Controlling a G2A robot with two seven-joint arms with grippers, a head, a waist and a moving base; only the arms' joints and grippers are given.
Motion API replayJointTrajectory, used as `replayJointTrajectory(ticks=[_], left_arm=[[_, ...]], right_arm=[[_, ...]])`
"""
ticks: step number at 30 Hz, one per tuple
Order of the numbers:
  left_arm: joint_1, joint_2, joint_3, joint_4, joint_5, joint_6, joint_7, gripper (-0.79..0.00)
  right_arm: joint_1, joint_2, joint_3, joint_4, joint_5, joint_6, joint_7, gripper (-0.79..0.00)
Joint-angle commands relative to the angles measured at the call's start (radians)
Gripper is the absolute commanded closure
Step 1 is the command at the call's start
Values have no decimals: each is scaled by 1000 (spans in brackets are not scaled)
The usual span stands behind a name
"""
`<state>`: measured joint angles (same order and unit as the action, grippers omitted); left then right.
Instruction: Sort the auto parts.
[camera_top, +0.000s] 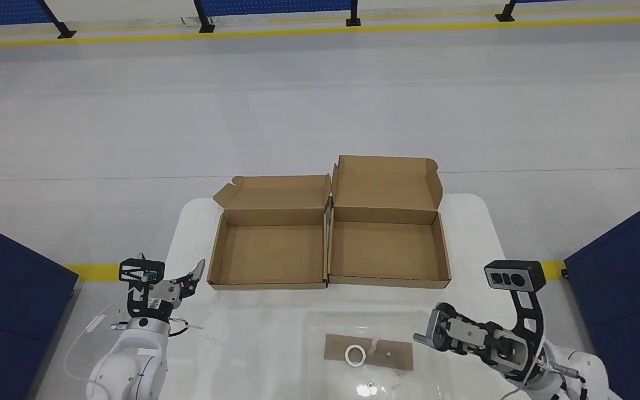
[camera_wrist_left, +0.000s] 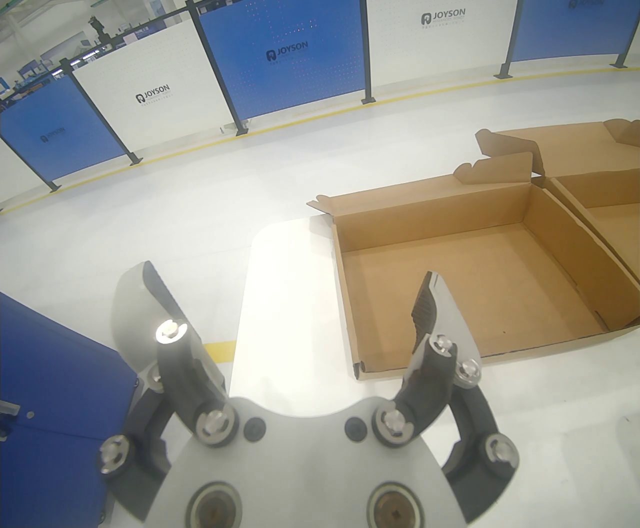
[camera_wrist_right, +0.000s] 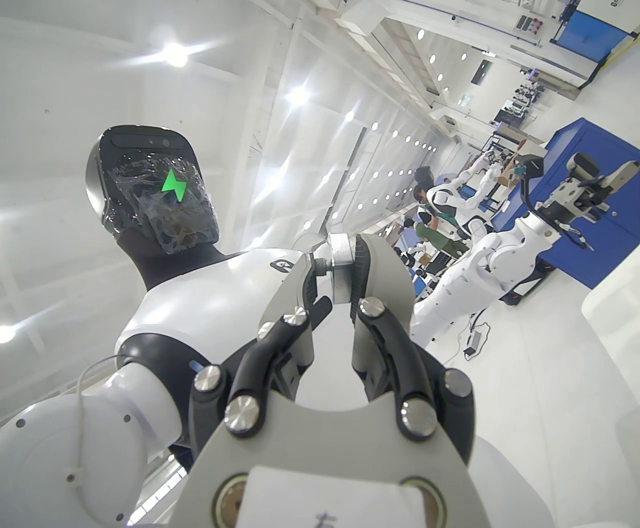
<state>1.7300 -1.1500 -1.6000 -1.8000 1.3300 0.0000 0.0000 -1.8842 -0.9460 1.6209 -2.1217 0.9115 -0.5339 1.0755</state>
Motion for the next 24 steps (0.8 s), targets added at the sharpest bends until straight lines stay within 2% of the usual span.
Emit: replayJointTrajectory(ticks=[1,7,13,18,20,24], left_arm=[[0,0,0,0,0,0,0,-785],[0,0,0,0,0,0,0,-785],[0,0,0,0,0,0,0,-785],[0,0,0,0,0,0,0,-785],[0,0,0,0,0,0,0,-785],[0,0,0,0,0,0,0,-785]], right_arm=[[19,2,35,6,-120,8,-21,0],[68,9,133,59,-479,63,-95,0],[153,13,145,113,-750,136,-183,0],[269,13,69,177,-886,169,-219,0],[337,12,21,220,-944,133,-218,0],[337,12,21,220,-944,133,-218,0]])
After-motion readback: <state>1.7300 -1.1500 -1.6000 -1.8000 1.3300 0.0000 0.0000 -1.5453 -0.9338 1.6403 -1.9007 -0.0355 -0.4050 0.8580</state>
